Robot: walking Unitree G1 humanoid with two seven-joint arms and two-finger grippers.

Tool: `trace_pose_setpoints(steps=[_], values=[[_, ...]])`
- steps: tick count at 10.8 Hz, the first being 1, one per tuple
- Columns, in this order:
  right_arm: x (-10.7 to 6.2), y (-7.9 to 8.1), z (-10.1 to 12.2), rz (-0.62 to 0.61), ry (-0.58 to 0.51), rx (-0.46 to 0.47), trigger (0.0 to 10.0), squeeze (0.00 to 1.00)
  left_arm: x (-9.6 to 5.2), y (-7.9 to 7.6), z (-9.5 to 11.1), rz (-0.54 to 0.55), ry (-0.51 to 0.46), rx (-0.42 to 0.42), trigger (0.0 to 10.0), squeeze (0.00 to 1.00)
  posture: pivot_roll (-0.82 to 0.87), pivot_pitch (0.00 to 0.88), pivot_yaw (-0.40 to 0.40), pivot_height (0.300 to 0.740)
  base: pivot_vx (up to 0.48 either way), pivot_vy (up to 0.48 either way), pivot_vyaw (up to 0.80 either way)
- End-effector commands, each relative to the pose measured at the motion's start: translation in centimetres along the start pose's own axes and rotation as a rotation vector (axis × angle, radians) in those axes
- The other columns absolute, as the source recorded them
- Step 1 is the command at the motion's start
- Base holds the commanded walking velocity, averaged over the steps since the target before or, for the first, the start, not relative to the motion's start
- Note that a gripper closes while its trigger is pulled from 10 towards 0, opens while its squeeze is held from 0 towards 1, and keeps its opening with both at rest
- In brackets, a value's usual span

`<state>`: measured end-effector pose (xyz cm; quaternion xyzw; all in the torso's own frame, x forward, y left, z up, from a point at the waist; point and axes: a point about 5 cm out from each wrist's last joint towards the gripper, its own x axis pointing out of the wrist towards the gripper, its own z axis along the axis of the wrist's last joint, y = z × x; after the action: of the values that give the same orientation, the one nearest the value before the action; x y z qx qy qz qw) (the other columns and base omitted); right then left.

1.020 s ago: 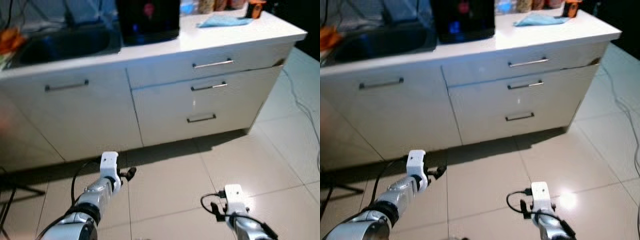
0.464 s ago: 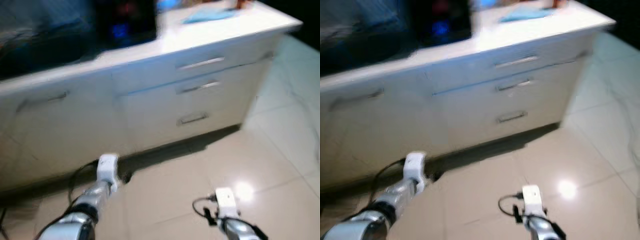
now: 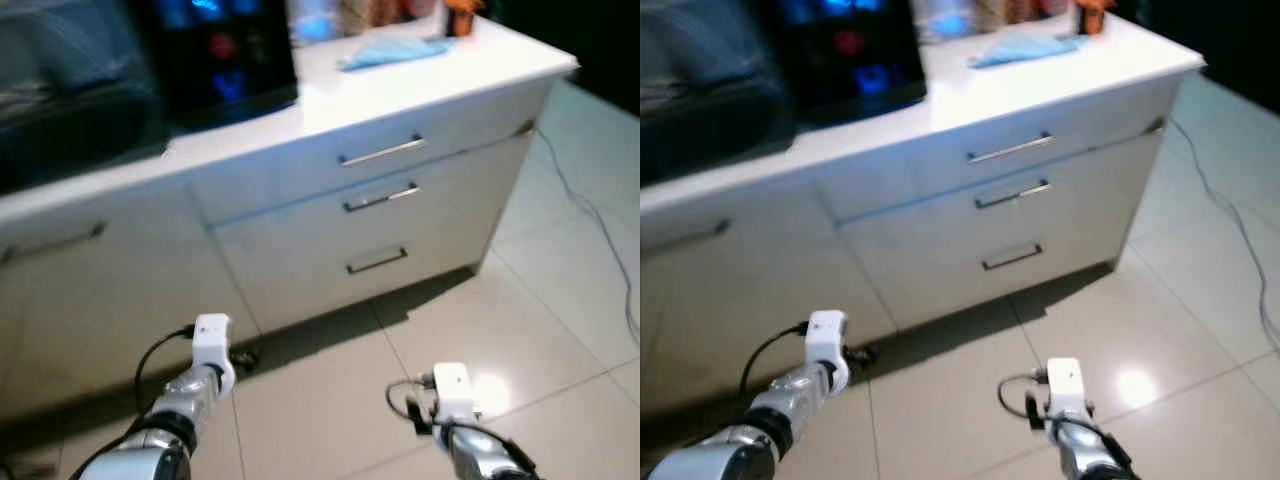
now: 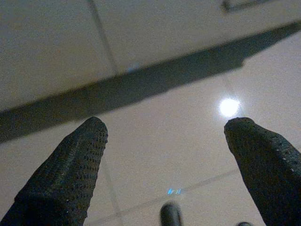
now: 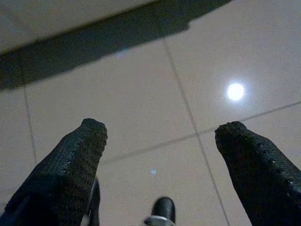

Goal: Kitchen organization

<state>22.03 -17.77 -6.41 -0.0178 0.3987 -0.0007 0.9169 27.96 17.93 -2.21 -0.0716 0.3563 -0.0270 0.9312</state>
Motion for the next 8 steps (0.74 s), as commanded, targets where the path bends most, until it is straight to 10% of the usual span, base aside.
trace_pose_setpoints(steps=[1,8], values=[[0.2,-0.5,1.6,-0.004,-0.073,0.016,10.0,0.0,0.3,-1.0,1.4,-0.034,-0.053,-0.025,10.0,0.0,-0.06,0.0,0.139,0.74,0.0,0.0,0.0],[0.0,-2.8,6.1,0.011,-0.256,-0.115,10.0,0.0,0.8,-5.6,4.3,-0.114,-0.213,-0.23,10.0,0.0,-0.06,0.0,0.018,0.74,0.0,0.0,0.34]])
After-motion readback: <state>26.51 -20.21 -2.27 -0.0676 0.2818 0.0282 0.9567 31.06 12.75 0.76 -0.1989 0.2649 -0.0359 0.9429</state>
